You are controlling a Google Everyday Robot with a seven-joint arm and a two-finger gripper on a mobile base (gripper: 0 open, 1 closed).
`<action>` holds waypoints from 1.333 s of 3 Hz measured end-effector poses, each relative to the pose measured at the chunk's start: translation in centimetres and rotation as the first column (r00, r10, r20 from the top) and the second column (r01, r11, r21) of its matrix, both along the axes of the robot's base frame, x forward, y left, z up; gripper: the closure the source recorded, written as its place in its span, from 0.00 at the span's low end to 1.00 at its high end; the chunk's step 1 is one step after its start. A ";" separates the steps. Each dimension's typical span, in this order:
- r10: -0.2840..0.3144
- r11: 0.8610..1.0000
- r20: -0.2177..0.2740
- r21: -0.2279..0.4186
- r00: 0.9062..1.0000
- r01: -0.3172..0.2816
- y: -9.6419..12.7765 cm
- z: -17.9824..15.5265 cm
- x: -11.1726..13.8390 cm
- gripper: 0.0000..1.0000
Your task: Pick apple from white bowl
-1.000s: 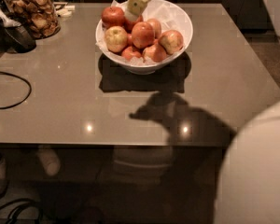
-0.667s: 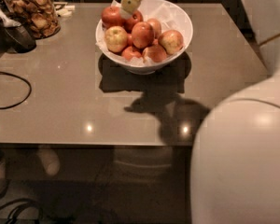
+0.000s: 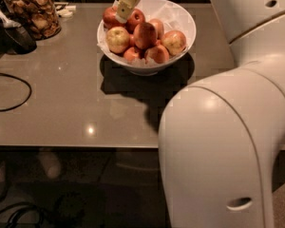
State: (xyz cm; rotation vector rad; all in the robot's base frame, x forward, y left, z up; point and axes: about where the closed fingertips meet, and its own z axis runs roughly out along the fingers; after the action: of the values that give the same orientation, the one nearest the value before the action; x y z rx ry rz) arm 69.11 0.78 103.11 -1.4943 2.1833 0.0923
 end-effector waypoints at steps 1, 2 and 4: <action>-0.016 1.000 -0.024 -0.015 1.000 0.016 0.1 -1.6 1.0 0.33; -0.048 0.999 -0.054 -0.029 0.997 0.046 -0.7 -3.4 1.7 0.30; -0.126 0.991 -0.112 -0.058 0.986 0.120 -3.3 -6.6 2.7 0.26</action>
Offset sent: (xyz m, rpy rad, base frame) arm 0.0020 -0.0368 -0.0535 -0.1018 0.1840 -0.0800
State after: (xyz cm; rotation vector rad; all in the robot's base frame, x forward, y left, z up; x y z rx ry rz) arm 71.80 -2.57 96.48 -1.4091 2.3809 0.0839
